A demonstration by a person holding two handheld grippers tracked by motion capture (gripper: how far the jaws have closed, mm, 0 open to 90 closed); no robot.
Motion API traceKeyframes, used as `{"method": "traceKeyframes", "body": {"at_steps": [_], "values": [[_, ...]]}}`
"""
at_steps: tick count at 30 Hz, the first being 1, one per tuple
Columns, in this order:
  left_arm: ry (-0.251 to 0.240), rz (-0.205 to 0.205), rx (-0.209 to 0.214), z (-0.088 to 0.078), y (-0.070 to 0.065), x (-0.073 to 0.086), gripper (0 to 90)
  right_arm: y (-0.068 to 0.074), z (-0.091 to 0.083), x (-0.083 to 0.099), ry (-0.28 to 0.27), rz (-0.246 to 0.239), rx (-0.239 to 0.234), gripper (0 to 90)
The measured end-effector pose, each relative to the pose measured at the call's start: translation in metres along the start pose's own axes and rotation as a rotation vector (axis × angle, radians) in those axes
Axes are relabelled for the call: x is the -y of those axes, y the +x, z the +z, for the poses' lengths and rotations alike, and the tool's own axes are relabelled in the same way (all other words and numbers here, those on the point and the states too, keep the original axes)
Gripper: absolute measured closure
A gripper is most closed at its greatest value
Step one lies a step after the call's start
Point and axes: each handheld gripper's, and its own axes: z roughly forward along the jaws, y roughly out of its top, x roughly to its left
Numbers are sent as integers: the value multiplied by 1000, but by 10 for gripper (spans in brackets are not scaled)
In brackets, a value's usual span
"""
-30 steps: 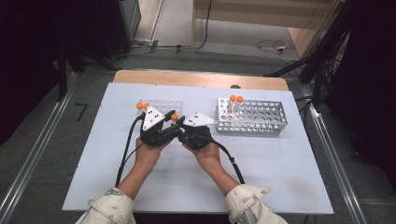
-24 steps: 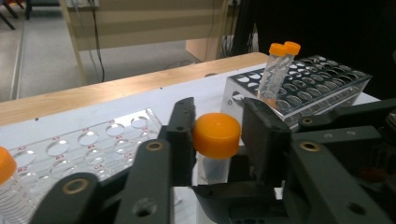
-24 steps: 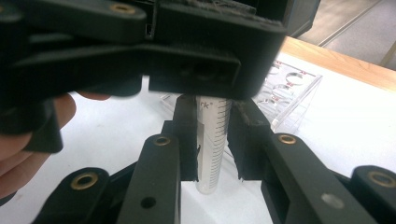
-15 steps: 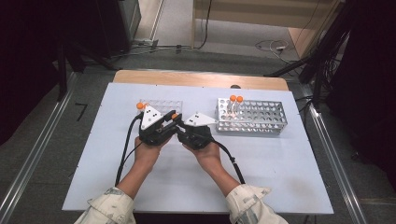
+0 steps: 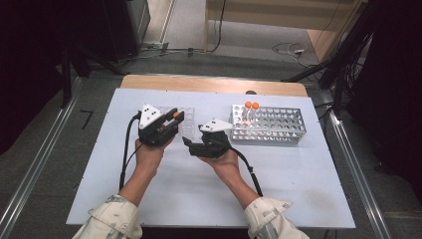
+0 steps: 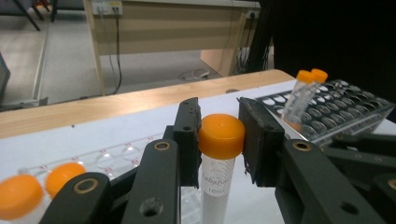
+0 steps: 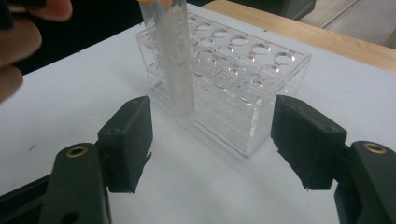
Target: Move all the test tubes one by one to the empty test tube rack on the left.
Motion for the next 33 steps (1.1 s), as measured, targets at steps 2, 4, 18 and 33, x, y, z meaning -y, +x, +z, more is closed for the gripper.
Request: {"method": "traceKeyframes", "body": {"at_steps": [2, 4, 18, 33], "values": [[-6, -3, -10, -1, 4, -4, 698, -1, -1, 0, -3, 2, 1, 281], [-11, -4, -18, -2, 7, -6, 698, -1, -1, 1, -4, 7, 3, 281], [-27, -20, -90, 1, 28, -15, 697, -2, -3, 3, 3, 8, 2, 283], [-27, 24, -150, 11, 37, -20, 697, -2, -4, 4, 4, 15, 4, 263]]}}
